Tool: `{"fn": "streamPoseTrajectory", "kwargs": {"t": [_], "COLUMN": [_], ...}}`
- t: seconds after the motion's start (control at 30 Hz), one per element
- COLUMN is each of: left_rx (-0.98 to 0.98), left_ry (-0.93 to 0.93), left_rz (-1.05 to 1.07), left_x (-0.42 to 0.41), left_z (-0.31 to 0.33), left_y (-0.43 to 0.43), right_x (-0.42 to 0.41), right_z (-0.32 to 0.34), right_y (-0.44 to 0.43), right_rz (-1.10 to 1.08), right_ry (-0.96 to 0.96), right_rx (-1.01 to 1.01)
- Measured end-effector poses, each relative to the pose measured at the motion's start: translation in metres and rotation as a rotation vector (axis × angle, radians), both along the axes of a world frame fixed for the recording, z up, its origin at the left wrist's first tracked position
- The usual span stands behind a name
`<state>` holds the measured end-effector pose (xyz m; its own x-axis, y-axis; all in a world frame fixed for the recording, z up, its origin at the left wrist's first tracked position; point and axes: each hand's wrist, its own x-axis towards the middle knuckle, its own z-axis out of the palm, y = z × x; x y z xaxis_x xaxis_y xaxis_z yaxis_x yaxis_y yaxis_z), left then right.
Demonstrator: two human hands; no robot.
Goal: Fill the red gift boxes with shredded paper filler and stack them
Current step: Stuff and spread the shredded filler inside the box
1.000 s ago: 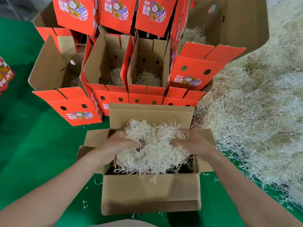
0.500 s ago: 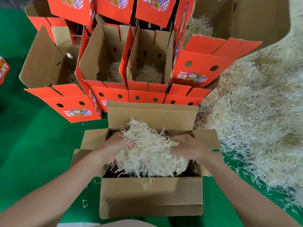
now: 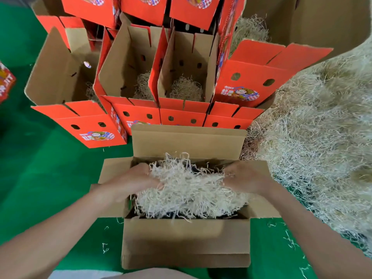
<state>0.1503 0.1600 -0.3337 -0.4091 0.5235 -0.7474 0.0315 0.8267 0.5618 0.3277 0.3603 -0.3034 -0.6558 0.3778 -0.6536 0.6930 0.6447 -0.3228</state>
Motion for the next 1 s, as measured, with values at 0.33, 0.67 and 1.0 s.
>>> {"fn": "streamPoseTrajectory", "kwargs": {"t": [0.33, 0.67, 1.0], "left_rx": [-0.109, -0.353, 0.118], "left_ry": [0.346, 0.351, 0.096], "left_rz": [-0.610, -0.588, 0.233], "left_x": [0.013, 0.020, 0.015], "left_z": [-0.004, -0.059, -0.031], "left_y": [0.020, 0.033, 0.014], "right_x": [-0.031, -0.048, -0.051], "right_z": [0.000, -0.100, -0.039], "right_y": [-0.012, -0.024, -0.036], "right_rz": [0.264, 0.207, 0.155], "right_ry": [-0.153, -0.349, 0.131], "right_rx": [0.072, 0.018, 0.089]}}
